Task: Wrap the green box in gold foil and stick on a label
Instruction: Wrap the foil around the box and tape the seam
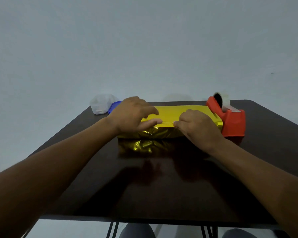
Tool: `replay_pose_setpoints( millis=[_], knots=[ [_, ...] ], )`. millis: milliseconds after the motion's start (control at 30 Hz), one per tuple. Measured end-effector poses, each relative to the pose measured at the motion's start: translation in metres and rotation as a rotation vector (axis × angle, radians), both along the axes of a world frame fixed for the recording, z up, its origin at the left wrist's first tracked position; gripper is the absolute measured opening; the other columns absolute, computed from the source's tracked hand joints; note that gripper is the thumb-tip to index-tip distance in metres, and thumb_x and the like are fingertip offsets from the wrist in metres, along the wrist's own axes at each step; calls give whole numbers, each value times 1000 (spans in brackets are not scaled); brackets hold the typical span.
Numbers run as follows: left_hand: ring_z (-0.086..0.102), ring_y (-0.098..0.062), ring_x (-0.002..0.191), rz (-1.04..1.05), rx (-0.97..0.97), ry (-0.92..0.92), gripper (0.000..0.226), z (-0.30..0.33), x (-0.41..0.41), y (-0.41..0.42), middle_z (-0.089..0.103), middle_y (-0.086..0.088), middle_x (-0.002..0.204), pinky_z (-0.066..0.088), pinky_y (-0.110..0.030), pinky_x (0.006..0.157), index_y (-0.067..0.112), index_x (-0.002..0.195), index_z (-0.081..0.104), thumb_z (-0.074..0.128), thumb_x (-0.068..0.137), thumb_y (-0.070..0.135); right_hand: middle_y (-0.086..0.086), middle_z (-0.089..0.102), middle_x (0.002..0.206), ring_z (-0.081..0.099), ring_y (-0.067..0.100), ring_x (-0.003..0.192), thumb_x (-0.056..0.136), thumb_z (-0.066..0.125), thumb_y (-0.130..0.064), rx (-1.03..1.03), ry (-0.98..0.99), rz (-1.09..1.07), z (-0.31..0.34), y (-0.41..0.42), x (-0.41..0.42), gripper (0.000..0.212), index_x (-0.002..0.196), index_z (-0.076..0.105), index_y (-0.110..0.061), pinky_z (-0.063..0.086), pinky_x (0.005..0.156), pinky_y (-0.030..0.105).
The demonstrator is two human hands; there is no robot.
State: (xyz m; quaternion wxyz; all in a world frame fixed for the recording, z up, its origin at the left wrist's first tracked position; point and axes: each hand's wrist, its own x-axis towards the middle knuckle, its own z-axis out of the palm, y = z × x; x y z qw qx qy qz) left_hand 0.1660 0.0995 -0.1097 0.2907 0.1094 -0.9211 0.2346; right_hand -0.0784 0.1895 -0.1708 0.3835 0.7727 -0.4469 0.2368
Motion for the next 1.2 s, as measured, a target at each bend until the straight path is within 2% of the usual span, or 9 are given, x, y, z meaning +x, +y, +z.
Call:
replay_pose_setpoints(
  millis=[133, 267, 333, 467, 600, 700, 800, 1067, 1200],
  knots=[
    [56, -20, 119, 216, 357, 9, 78, 19, -22, -15, 65, 0, 128, 44, -40, 99, 27, 147, 48, 34, 89, 77, 8, 59, 73, 56, 29, 68, 84, 80, -8, -11, 24, -7, 0, 1, 2, 7, 88, 74, -8, 40, 55, 38],
    [20, -25, 152, 419, 542, -251, 94, 11, -34, -43, 24, -2, 167, 18, -50, 121, 35, 160, 19, 29, 84, 88, 7, 58, 73, 56, 29, 68, 82, 79, -6, -22, 21, -20, -2, -2, 1, 7, 87, 74, -9, 42, 55, 38],
    [19, -24, 153, 438, 634, -347, 95, 1, -34, -52, 21, 1, 168, 19, -49, 123, 35, 161, 16, 31, 83, 87, 7, 58, 73, 56, 29, 67, 87, 74, -9, -52, 35, -5, -2, -3, -1, 1, 85, 73, -9, 42, 55, 38],
    [19, -22, 154, 425, 631, -344, 110, -12, -30, -57, 19, 1, 168, 20, -51, 122, 34, 161, 11, 26, 72, 96, 1, 60, 68, 59, 23, 60, 95, 52, -50, 5, -13, -22, 7, -4, -1, 44, 74, 72, -17, 42, 46, 34],
    [20, -23, 153, 442, 636, -349, 120, -14, -30, -59, 18, 3, 168, 22, -55, 121, 35, 161, 8, 31, 64, 102, -3, 52, 59, 54, 20, 57, 98, 39, -62, -37, -425, -97, 45, -10, 4, 59, 61, 55, -20, 36, 49, 32],
    [19, -24, 153, 439, 651, -357, 119, -13, -31, -59, 18, 3, 168, 22, -55, 121, 34, 161, 7, 47, 67, 95, -1, 69, 107, 62, 21, 105, 102, 37, -58, 261, -471, -181, 58, -25, 9, 49, 104, 70, -22, 47, 80, 36],
    [15, -24, 154, 450, 654, -384, 120, -11, -33, -56, 15, 3, 169, 19, -54, 122, 34, 161, 5, 55, 68, 90, 0, 46, 155, 38, 21, 144, 102, 30, -61, 606, -248, -289, 41, -33, 9, 60, 149, 45, -26, 34, 114, 46],
    [4, -25, 156, 469, 703, -463, 124, -6, -34, -59, 3, 4, 170, 15, -51, 124, 36, 161, -2, 68, 68, 81, -4, 26, 166, 25, 19, 152, 90, 28, -78, 642, -154, -272, 33, -25, -4, 83, 159, 22, -33, 25, 121, 44],
    [5, -26, 156, 469, 707, -442, 124, -6, -35, -55, 4, 1, 170, 15, -48, 124, 34, 161, -1, 72, 70, 76, -2, 42, 158, 37, 19, 146, 86, 12, -84, 684, -369, -176, 31, -25, -10, 91, 153, 40, -30, 31, 119, 43]
  ],
)
